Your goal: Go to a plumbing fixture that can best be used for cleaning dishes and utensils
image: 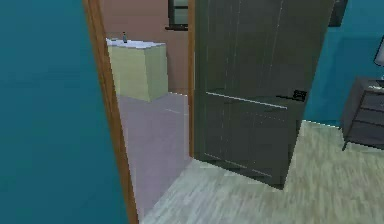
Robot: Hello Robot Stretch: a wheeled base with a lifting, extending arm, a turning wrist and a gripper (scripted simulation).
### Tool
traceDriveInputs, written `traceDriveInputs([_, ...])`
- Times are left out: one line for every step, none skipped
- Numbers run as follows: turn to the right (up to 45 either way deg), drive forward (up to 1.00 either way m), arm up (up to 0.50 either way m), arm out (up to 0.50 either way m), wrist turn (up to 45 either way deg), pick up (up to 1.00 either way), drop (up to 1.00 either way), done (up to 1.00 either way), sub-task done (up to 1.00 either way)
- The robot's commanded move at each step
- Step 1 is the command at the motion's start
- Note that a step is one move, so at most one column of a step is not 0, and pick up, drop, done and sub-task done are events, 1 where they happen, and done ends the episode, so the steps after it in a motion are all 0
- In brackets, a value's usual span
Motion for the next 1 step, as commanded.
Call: traceDriveInputs([0.0,1.00,0.00,0.00,0.0,0.00,0.00,0.00,0.00])
